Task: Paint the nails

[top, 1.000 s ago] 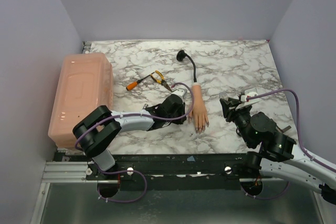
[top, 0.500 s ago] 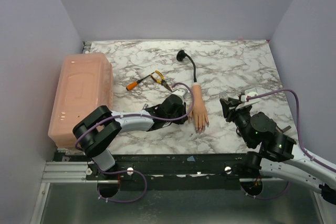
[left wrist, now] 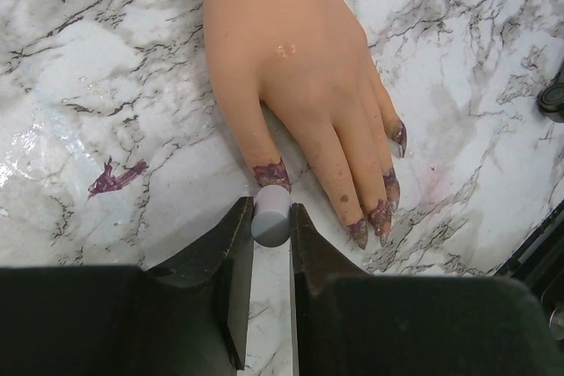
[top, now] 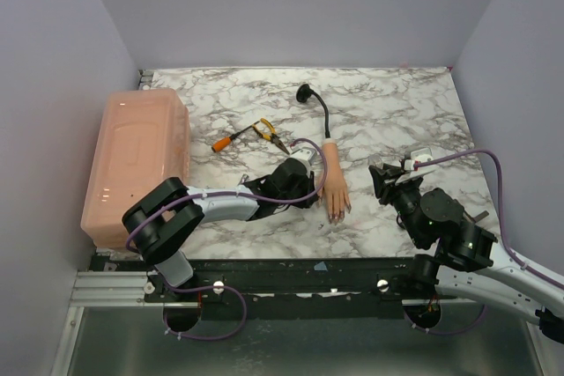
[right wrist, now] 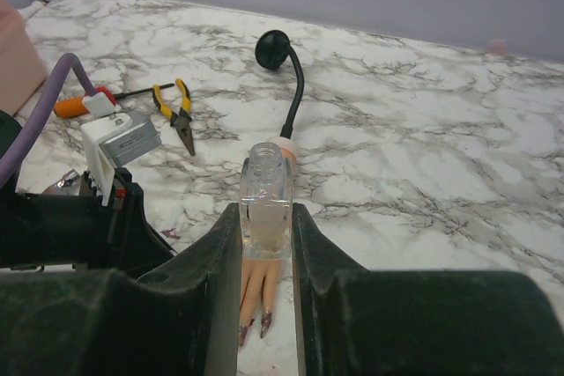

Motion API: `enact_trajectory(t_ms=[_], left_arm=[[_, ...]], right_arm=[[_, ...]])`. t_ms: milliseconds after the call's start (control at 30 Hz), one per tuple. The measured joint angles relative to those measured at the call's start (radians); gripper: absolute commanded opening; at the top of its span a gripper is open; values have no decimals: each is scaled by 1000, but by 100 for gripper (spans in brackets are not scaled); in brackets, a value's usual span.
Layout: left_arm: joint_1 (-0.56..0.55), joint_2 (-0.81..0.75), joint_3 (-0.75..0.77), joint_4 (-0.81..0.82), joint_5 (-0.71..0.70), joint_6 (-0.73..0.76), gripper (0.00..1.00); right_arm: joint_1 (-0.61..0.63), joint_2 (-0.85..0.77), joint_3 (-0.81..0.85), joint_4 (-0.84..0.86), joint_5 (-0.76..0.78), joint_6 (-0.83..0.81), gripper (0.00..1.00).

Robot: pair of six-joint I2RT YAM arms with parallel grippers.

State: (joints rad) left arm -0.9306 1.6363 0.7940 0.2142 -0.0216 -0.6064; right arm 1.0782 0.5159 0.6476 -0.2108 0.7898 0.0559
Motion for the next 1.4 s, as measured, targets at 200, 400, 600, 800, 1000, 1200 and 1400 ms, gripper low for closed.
enact_trajectory(t_ms=[200,400,600,800,1000,1200,1400], left_arm=[[-2,-3,-4,6,14,0,0],[-16,-19,-24,10,21,0,0],[-25,-25,-26,9,23,-1,0],[-29,-34,-30,11,32,-3,0],[-34,-100,-48,-2,57,-8,0],[-34,-267,-39,-110,77,2,0],[-34,-470,29,-314,73,43,0]], right_arm=[[0,0,0,0,0,0,0],[0,-4,0,0,-1,0,0],[0,-8,0,0,-6,0,0],[0,-8,0,0,-10,0,0],[0,-9,0,0,-14,0,0],[0,-13,0,0,-43,8,0],[0,61,38,-4,-154,27,0]])
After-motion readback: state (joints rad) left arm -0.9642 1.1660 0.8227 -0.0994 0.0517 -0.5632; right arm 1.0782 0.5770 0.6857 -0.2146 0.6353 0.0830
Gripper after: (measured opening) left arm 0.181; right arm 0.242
